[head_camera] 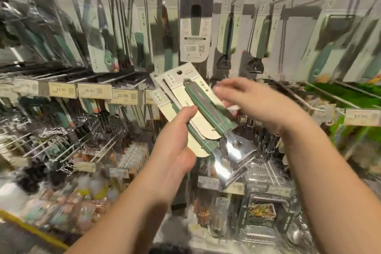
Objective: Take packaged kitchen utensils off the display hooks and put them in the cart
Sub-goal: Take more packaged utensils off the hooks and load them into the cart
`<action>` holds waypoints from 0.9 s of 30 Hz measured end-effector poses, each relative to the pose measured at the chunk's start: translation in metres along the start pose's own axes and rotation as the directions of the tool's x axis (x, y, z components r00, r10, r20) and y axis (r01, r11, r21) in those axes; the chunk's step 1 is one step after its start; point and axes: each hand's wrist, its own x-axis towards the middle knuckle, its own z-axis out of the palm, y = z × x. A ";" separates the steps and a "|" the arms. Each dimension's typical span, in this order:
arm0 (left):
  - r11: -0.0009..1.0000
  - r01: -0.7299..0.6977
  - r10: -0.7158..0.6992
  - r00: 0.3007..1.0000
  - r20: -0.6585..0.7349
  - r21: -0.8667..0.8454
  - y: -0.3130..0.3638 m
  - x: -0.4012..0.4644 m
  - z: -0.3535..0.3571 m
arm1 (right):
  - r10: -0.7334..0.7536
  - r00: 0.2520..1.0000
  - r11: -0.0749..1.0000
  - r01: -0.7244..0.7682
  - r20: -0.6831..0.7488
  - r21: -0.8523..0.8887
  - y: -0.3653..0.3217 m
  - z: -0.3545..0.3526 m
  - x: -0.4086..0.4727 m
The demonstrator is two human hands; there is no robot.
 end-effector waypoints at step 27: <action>0.996 0.067 -0.065 0.997 -0.032 0.062 -0.024 -0.012 -0.044 | 0.192 0.964 0.981 -0.184 -0.183 0.060 0.040 0.053 -0.031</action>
